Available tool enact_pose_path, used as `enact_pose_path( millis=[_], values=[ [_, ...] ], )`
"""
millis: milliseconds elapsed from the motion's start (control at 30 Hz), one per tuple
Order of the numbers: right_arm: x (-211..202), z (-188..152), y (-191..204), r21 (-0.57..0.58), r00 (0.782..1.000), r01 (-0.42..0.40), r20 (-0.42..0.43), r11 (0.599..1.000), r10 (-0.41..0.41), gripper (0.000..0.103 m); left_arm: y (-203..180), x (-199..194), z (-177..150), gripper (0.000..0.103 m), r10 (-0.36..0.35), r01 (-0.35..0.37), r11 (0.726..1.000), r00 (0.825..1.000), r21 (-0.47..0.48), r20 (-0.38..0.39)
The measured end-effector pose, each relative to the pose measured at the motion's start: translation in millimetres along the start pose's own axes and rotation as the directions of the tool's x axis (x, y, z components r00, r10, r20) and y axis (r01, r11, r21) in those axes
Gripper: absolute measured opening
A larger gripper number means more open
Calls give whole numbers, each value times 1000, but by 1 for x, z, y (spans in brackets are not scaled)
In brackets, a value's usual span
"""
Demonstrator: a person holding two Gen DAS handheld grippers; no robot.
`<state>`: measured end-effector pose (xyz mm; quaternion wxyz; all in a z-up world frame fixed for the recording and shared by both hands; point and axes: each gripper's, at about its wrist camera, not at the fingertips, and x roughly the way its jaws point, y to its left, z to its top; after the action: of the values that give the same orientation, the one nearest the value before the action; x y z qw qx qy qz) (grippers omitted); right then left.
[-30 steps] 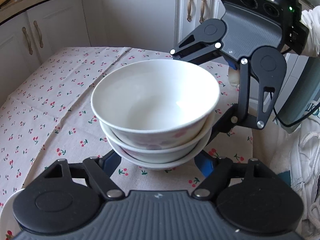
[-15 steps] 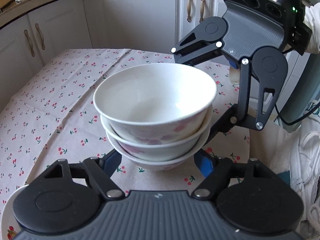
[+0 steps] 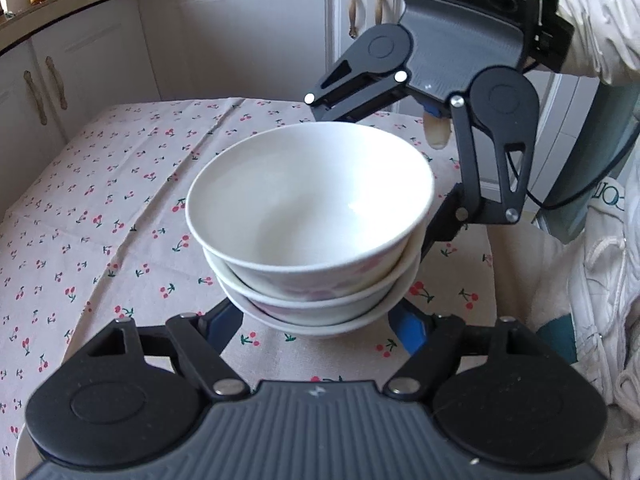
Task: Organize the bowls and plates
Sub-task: 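Lift the bowl stack with both grippers and lower it onto the plate stack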
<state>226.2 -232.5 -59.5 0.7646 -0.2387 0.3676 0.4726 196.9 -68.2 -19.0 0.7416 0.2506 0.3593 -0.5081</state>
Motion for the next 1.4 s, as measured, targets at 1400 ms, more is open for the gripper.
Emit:
enact_pose_path(
  millis=[1400],
  values=[
    [46,150,62,-289,999,-3,33,957,13,82,11,-133,-82,79,293,-285,949,955,-138,46]
  ],
)
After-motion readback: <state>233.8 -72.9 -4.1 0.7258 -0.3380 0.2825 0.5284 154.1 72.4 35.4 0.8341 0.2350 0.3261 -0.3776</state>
